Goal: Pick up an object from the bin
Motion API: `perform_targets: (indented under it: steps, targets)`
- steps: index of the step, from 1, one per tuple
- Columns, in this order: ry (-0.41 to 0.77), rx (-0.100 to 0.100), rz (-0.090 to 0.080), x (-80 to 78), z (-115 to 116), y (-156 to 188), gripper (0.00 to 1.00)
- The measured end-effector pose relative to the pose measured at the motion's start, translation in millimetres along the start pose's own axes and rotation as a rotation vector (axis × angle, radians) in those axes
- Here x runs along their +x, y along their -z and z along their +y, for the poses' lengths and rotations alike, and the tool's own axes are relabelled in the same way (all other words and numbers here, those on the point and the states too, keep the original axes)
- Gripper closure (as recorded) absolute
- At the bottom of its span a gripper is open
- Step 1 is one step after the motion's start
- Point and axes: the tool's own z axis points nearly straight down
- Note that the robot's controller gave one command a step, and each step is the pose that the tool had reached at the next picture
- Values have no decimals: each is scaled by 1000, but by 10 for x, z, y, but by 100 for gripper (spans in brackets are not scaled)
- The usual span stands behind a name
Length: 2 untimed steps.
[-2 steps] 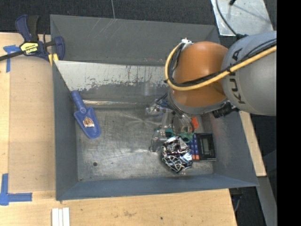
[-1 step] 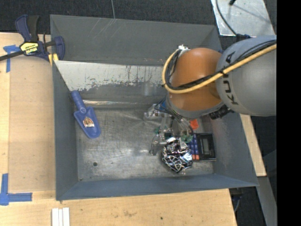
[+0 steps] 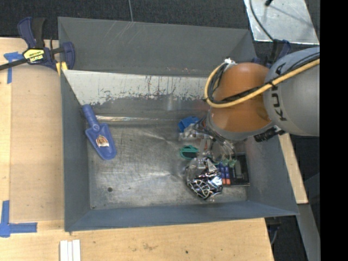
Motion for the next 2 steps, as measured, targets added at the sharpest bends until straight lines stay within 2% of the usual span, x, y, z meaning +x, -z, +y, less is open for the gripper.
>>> perform_targets:
  steps: [1,2]
  targets:
    - [11,6,1,-286,-277,-152,0]
    - [175,1,-4,-314,-336,-300,0]
